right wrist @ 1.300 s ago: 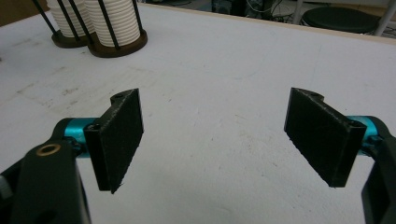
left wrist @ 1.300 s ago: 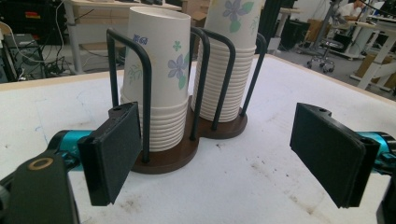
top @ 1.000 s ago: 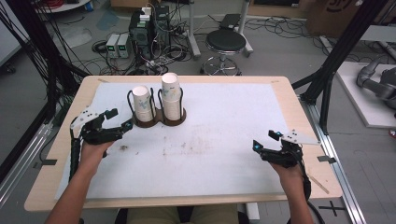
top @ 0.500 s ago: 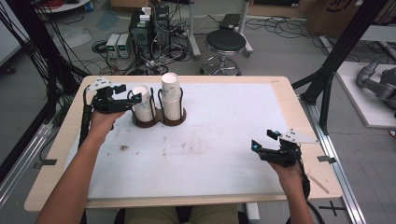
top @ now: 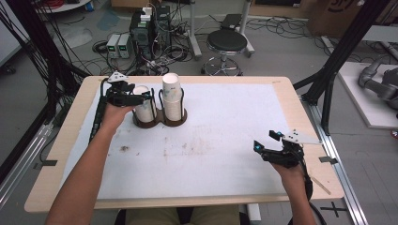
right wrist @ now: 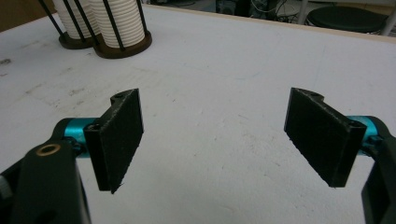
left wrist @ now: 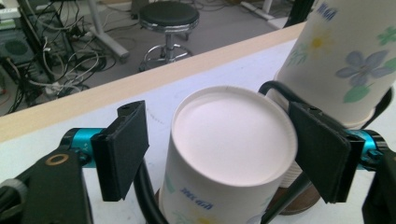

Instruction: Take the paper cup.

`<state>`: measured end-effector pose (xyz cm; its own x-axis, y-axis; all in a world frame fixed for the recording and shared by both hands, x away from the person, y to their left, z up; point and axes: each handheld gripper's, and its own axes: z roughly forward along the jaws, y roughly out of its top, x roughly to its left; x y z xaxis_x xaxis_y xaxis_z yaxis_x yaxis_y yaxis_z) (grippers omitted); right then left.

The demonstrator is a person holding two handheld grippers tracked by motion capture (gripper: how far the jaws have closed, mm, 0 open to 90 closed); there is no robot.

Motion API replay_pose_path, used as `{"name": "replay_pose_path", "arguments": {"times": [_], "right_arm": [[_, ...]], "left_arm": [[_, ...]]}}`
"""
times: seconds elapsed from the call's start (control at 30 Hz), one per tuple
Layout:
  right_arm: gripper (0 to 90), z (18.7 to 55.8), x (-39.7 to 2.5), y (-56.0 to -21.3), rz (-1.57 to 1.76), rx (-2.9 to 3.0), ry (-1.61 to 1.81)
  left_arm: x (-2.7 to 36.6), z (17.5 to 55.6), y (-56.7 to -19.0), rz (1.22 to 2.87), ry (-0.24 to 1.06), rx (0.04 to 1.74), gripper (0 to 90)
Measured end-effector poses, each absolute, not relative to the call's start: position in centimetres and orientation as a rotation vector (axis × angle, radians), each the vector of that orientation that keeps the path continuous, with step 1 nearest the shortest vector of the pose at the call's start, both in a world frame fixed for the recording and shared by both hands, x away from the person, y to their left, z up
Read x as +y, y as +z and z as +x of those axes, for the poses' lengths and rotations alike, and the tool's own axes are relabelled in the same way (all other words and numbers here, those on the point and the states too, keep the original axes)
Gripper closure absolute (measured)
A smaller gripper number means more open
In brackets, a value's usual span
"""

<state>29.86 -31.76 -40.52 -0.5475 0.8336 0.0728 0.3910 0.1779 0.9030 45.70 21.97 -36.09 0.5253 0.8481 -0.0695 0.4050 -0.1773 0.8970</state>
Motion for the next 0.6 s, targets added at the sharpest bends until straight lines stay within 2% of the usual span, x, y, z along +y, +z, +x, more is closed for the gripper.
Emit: {"name": "replay_pose_path", "arguments": {"times": [0.2,0.6], "right_arm": [[20.3,29.82,-31.71,-40.51,1.154,2.024,1.343],[20.3,29.90,-31.69,-40.55,1.148,2.025,1.334]], "left_arm": [[21.91,45.72,-36.12,1.802,0.552,1.034,34.0],[21.91,45.43,-35.49,1.805,0.581,1.019,35.4]]}}
